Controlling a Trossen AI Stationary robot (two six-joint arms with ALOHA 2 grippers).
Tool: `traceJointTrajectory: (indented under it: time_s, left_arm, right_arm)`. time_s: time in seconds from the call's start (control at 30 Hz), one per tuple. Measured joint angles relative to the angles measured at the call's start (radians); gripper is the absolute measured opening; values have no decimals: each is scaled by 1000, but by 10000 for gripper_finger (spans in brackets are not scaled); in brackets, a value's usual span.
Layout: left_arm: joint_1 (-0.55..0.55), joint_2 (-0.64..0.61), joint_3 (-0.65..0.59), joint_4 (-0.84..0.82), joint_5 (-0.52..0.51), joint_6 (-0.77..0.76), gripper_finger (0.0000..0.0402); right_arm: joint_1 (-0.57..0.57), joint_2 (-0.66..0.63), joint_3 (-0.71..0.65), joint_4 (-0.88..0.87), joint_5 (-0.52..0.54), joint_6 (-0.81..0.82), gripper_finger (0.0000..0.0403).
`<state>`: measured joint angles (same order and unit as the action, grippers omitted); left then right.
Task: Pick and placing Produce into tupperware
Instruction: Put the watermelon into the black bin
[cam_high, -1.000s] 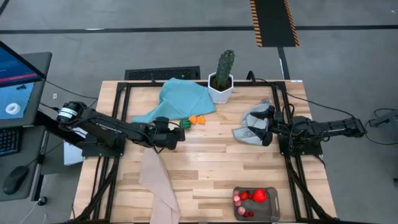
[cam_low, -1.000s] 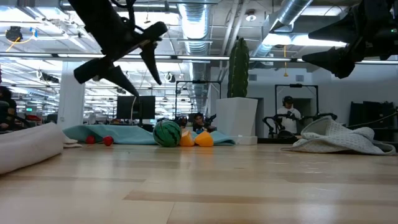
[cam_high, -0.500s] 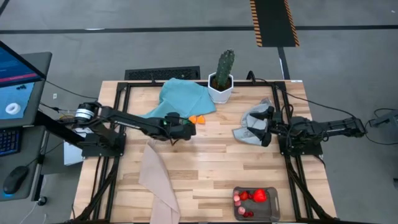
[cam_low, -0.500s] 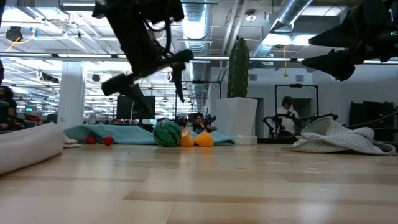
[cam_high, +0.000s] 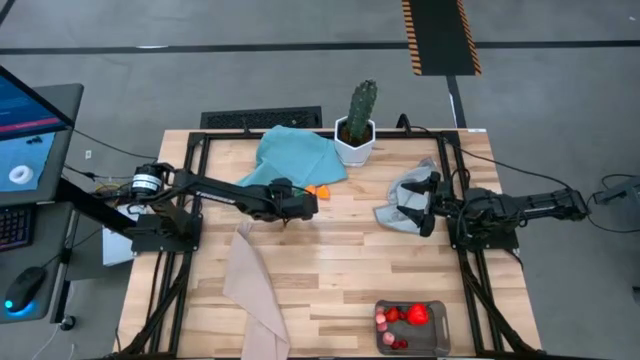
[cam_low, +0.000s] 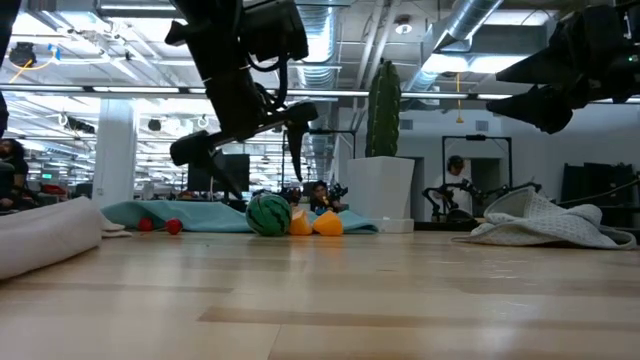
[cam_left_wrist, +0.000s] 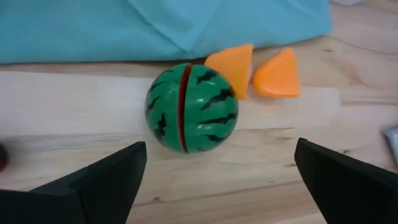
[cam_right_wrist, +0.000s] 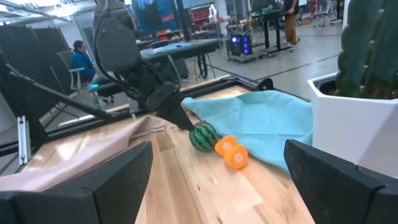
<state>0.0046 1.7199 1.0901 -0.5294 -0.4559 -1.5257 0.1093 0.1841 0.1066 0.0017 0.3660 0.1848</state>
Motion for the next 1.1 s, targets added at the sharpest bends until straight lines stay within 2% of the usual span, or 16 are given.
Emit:
traceJointTrajectory:
  time_s: [0.4, 0.67, 1.1]
  left_arm:
    - [21, 0, 0, -25, 1, -3, 400]
    - [77, 57, -1, 17, 86, 31, 400]
    - [129, 99, -2, 36, 118, 75, 400]
  right_arm:
    - [0, 0, 0, -2, 0, 0, 386]
    - [0, 0, -1, -10, 0, 0, 386]
    - [0, 0, -1, -82, 0, 0, 386]
